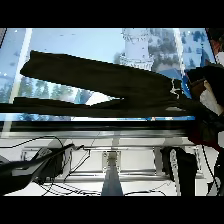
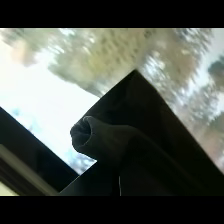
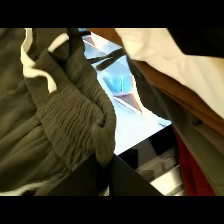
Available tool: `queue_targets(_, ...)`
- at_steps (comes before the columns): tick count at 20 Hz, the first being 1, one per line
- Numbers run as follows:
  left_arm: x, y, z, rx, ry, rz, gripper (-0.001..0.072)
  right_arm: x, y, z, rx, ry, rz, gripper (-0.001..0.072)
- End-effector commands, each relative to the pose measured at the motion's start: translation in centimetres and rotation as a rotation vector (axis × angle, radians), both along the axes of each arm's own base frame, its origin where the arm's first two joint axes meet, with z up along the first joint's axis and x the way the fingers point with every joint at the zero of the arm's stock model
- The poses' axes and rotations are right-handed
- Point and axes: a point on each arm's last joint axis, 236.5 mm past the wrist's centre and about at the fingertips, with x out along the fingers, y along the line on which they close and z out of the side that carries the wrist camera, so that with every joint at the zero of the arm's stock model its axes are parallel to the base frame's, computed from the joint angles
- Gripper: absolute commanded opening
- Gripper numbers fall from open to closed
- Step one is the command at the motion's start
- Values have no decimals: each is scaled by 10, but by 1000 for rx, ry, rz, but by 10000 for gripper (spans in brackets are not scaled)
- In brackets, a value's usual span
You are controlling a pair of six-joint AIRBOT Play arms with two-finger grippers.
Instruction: Fold the clothes and pants, and hang the long-sleeved shirts on hangers.
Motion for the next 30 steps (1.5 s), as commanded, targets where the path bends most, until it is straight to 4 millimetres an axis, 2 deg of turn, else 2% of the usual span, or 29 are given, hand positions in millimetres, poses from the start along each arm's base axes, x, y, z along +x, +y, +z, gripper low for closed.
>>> queue_targets(1, 40, 19, 30, 87, -110, 71, 8, 14, -12, 5, -29, -33, -24, 28)
queue_targets(3, 84, 9, 36, 58, -152, 39, 8, 37, -16, -5, -3, -35, -29, 27)
queue_targets(6, 159, -12, 31, 52, -124, -68, 8, 73, -25, -19, 39, -35, -55, 28)
queue_targets(9, 234, -33, 24, 69, -116, -145, 9, 123, -38, -19, 51, -66, -55, 27)
queue_targets(12, 300, -57, 11, 49, -152, -200, 9, 171, -48, -43, 115, -43, -80, 28)
queue_targets(14, 337, -65, 12, 50, -208, -204, 9, 201, -57, -55, 144, -50, -107, 28)
queue_targets(16, 363, -69, 14, 43, -267, -189, 12, 226, -65, -66, 177, -61, -144, 29)
queue_targets(17, 372, -71, 17, 49, -289, -192, 28, 238, -67, -70, 183, -75, -144, 82)
queue_targets(18, 377, -74, 20, 60, -311, -196, 293, 247, -67, -71, 196, -93, -146, 350)
queue_targets(19, 378, -77, 21, 62, -312, -202, 713, 252, -67, -69, 207, -110, -148, 619)
queue_targets(20, 378, -78, 23, 65, -311, -208, 720, 253, -65, -67, 216, -121, -150, 680)
queue_targets(22, 369, -80, 29, 56, -283, -216, 719, 248, -64, -65, 222, -106, -154, 680)
queue_targets(24, 345, -72, 24, 69, -175, -227, 710, 243, -62, -63, 211, -85, -138, 680)
queue_targets(25, 327, -66, 16, 57, -95, -221, 663, 241, -62, -61, 200, -75, -125, 679)
queue_targets(26, 303, -57, 7, 43, 1, -213, 536, 239, -61, -59, 189, -65, -110, 679)
queue_targets(27, 279, -48, -2, 28, 93, -200, 504, 237, -61, -57, 175, -59, -93, 679)
queue_targets(30, 215, -35, -19, -57, 295, -184, 504, 236, -60, -49, 139, -59, -50, 679)
